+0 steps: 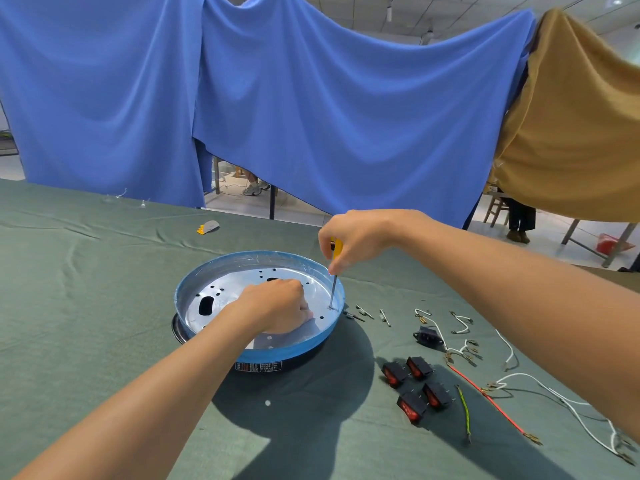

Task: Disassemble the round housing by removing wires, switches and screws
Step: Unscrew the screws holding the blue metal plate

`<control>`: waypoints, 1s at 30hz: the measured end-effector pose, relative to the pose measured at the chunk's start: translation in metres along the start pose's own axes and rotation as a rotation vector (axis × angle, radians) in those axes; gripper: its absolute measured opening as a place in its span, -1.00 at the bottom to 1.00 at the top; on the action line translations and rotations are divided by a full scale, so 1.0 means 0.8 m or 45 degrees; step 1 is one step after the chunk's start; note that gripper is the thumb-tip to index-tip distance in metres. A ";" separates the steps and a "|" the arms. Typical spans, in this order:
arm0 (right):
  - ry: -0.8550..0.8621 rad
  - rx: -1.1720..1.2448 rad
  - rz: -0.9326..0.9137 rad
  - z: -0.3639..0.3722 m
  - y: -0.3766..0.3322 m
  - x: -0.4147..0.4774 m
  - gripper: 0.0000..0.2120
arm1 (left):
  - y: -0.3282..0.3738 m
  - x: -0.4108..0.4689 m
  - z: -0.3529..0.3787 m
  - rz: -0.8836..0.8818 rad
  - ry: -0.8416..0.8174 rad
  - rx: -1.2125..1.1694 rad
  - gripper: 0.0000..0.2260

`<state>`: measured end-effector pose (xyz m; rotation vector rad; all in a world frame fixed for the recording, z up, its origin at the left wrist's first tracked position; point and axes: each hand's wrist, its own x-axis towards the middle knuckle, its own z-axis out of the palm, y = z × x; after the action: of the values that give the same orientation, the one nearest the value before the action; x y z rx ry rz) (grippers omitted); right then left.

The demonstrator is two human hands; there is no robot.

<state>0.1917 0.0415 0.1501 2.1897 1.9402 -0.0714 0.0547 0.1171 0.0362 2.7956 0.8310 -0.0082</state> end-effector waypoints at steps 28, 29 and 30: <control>-0.024 -0.332 -0.035 -0.002 -0.025 0.000 -0.86 | 0.002 -0.007 -0.002 0.009 0.009 0.004 -0.73; 0.002 -0.371 -0.098 -0.003 -0.029 0.000 -0.87 | 0.002 -0.008 -0.003 0.013 0.005 -0.002 -0.75; 0.021 -0.421 -0.155 -0.004 -0.032 0.002 -0.88 | 0.001 -0.008 -0.003 0.017 0.004 -0.006 -0.74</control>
<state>0.1660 0.0460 0.1495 1.8664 1.9316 0.2325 0.0496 0.1130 0.0391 2.7975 0.8120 0.0006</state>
